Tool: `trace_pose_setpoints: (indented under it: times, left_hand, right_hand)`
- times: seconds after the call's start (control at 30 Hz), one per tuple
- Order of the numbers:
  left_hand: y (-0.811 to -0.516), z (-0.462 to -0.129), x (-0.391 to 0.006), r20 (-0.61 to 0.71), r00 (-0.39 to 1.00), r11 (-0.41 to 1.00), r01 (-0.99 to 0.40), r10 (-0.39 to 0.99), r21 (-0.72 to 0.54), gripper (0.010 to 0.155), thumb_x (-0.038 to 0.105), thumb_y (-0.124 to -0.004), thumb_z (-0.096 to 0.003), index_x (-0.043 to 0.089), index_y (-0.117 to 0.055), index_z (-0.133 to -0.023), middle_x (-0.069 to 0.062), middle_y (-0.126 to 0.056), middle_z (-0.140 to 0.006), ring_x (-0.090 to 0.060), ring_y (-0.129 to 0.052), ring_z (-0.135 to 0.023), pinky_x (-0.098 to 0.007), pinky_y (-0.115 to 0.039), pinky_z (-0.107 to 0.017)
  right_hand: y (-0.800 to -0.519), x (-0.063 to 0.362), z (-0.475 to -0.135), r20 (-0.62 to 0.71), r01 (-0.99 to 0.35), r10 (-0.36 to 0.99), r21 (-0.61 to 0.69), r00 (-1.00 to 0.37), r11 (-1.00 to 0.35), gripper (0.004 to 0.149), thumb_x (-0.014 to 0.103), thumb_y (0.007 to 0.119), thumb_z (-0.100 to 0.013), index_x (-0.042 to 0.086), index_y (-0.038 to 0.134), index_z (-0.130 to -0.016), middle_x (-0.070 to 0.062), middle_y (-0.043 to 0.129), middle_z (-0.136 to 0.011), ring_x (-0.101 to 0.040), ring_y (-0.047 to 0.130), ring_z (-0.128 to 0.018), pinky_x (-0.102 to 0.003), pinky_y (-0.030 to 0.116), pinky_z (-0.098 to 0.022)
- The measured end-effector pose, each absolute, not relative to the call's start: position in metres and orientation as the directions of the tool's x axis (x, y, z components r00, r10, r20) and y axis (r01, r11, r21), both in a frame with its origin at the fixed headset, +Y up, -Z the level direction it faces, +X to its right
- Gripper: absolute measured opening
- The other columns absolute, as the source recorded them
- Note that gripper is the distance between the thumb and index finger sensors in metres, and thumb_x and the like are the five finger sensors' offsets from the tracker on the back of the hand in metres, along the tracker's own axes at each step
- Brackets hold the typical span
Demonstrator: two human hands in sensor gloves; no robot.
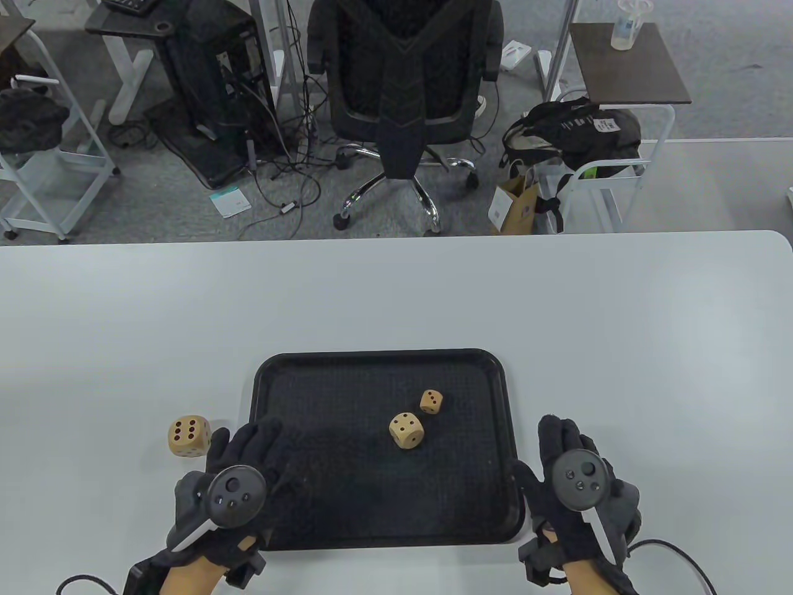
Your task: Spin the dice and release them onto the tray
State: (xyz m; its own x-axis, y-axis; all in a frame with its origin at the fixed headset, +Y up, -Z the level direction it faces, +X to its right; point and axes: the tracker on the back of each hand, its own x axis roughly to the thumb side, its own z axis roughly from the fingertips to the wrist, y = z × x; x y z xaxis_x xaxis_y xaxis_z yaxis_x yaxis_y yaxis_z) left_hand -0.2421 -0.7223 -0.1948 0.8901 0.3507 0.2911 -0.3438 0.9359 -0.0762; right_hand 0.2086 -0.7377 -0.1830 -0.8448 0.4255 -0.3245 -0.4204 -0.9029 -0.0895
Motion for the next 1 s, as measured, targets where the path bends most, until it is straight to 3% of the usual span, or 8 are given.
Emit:
trace_pose_setpoints:
  times: [0.33,0.5,0.67,0.77,0.9,1.0]
  left_hand:
    - [-0.694,-0.223,-0.282,0.125,0.949,0.957,-0.291,0.289,-0.002,0.076,0.059,-0.073,-0.0425,0.033,-0.045,-0.108,-0.012,-0.042,-0.118,-0.048,-0.049,-0.108,-0.074,-0.023,-0.077]
    - [-0.710,-0.238,-0.307,-0.015,0.975,0.974,-0.220,0.220,-0.046,0.077,0.060,-0.074,-0.0416,0.033,-0.045,-0.108,-0.013,-0.043,-0.118,-0.048,-0.049,-0.108,-0.074,-0.023,-0.077]
    - [-0.736,-0.247,-0.330,-0.220,0.974,0.992,-0.079,0.056,-0.094,0.080,0.064,-0.072,-0.0397,0.031,-0.046,-0.108,-0.014,-0.049,-0.116,-0.048,-0.056,-0.105,-0.073,-0.026,-0.077]
    - [-0.745,-0.247,-0.341,-0.316,0.946,0.993,-0.097,0.071,-0.067,0.081,0.066,-0.071,-0.0389,0.030,-0.048,-0.107,-0.015,-0.050,-0.115,-0.049,-0.056,-0.104,-0.073,-0.026,-0.076]
    - [-0.753,-0.249,-0.347,-0.370,0.928,0.988,-0.094,0.044,-0.120,0.082,0.068,-0.071,-0.0381,0.029,-0.050,-0.107,-0.016,-0.055,-0.113,-0.048,-0.061,-0.101,-0.072,-0.030,-0.076]
    - [-0.757,-0.248,-0.347,-0.409,0.908,0.984,-0.145,0.091,-0.102,0.081,0.067,-0.073,-0.0381,0.027,-0.053,-0.105,-0.013,-0.072,-0.101,-0.046,-0.077,-0.088,-0.067,-0.044,-0.074]
  right_hand:
    - [-0.738,0.207,-0.183,-0.308,-0.416,0.421,-0.086,-0.853,-0.905,0.084,0.060,0.075,-0.034,0.039,0.036,-0.106,0.003,0.037,-0.117,-0.030,0.041,-0.110,-0.062,0.034,-0.081]
    - [-0.738,0.208,-0.182,-0.309,-0.422,0.428,-0.089,-0.849,-0.902,0.085,0.060,0.075,-0.034,0.039,0.035,-0.106,0.003,0.037,-0.116,-0.030,0.041,-0.110,-0.062,0.034,-0.081]
    - [-0.738,0.210,-0.181,-0.307,-0.422,0.428,-0.089,-0.850,-0.902,0.085,0.060,0.075,-0.034,0.039,0.036,-0.106,0.002,0.038,-0.116,-0.031,0.042,-0.110,-0.062,0.035,-0.081]
    - [-0.738,0.211,-0.181,-0.317,-0.422,0.426,-0.084,-0.847,-0.903,0.085,0.060,0.074,-0.034,0.038,0.036,-0.106,0.002,0.039,-0.116,-0.031,0.044,-0.108,-0.062,0.037,-0.080]
    - [-0.738,0.211,-0.180,-0.320,-0.422,0.423,-0.078,-0.848,-0.903,0.085,0.060,0.074,-0.034,0.038,0.036,-0.106,0.001,0.040,-0.116,-0.032,0.045,-0.108,-0.062,0.038,-0.080]
    - [-0.738,0.212,-0.179,-0.323,-0.420,0.422,-0.078,-0.847,-0.904,0.084,0.061,0.074,-0.034,0.038,0.036,-0.106,0.001,0.041,-0.116,-0.032,0.046,-0.108,-0.061,0.039,-0.079]
